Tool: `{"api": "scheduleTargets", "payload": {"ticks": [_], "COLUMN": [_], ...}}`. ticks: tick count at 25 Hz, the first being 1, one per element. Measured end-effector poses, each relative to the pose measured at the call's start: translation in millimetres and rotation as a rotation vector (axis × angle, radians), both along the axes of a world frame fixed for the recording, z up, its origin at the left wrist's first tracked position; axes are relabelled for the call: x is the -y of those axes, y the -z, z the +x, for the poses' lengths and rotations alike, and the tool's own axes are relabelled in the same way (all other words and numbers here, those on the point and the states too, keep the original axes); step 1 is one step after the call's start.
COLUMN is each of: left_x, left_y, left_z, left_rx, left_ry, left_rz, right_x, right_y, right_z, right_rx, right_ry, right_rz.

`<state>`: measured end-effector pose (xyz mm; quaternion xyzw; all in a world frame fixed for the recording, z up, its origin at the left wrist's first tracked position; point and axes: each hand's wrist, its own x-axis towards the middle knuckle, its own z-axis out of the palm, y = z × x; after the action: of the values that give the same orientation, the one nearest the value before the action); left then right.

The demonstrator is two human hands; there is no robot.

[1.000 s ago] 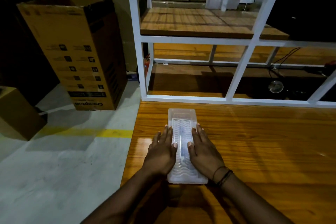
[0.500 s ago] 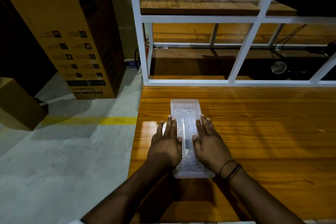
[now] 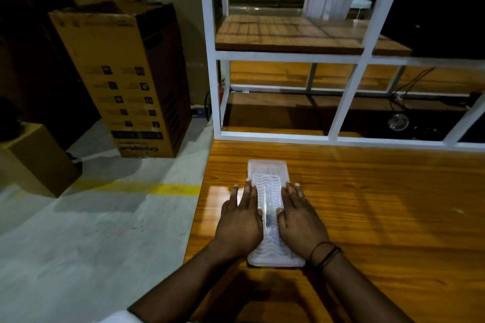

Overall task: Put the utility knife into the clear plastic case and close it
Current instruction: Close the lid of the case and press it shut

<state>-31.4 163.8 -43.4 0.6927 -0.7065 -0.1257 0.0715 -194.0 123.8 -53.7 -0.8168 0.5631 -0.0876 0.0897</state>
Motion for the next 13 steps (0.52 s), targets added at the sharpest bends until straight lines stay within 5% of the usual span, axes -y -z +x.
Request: {"api": "scheduleTargets", "payload": {"ticks": [13], "left_x": [6], "left_y": [-8], "left_z": [-23], "left_rx": [0.087], "left_ry": [0.004], "left_rz": [0.013], "right_x": [-8], "right_y": [-15], "right_z": [-1], "right_rx": [-0.038], "right_ry": [-0.046], "right_rz": [0.066]}}
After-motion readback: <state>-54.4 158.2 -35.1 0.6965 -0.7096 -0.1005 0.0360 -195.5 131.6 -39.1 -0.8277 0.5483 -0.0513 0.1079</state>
